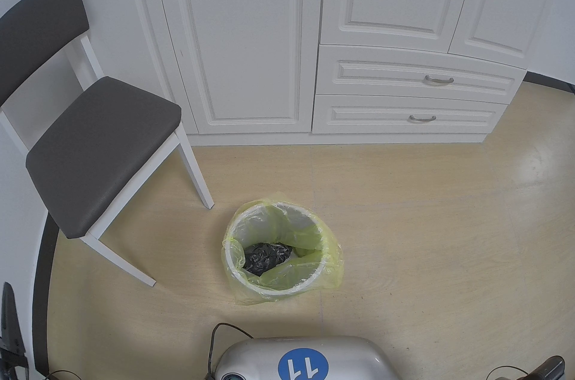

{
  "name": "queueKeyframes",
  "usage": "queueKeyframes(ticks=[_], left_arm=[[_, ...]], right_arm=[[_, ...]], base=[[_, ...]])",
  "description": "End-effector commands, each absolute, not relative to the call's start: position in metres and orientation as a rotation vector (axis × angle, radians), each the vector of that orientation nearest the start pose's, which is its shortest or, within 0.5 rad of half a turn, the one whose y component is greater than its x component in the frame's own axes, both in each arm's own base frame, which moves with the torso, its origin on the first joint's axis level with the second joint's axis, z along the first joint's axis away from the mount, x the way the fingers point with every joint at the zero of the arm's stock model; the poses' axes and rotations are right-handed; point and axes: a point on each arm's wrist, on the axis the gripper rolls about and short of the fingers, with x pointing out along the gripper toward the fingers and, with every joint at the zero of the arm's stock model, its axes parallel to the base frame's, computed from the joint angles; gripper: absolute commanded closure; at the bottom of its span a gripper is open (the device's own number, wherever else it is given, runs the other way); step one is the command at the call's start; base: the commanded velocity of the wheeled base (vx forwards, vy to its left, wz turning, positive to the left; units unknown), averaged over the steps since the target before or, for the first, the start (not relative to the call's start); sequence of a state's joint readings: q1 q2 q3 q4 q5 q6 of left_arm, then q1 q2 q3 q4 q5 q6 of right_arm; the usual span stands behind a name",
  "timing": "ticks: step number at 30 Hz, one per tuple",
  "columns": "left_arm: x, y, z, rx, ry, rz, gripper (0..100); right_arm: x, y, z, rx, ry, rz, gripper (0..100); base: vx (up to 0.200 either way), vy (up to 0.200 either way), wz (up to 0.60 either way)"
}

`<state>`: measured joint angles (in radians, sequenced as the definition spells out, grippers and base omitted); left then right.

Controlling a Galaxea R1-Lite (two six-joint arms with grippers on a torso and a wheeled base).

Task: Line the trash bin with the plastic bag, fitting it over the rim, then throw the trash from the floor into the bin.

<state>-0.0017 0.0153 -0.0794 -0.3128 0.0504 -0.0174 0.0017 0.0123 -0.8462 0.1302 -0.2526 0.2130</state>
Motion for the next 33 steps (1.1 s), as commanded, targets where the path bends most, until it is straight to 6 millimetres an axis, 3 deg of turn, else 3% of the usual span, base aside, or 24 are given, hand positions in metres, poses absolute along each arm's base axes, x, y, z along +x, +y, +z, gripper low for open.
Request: queueKeyframes(ticks=[1,8,15,33], left_arm=[[-0.026,0.001,0.100,-0.033,-0.245,0.049,0],[-0.024,0.001,0.087,-0.029,-0.107,0.063,0],[-0.023,0.003,0.082,-0.073,-0.070,0.120,0],[-0.023,0.003,0.082,-0.071,-0.068,0.113,0]], right_arm=[[-0.127,-0.006,0.227,0.224,-0.648,-0.230,0],[-0.070,-0.005,0.179,0.065,-0.556,-0.221,0],[-0.036,-0.001,0.127,-0.042,-0.478,-0.068,0],[-0.025,-0.002,0.095,-0.042,-0.187,-0.075,0]], base=[[0.000,0.000,0.00],[0.000,0.000,0.00],[0.000,0.000,0.00],[0.000,0.000,0.00]])
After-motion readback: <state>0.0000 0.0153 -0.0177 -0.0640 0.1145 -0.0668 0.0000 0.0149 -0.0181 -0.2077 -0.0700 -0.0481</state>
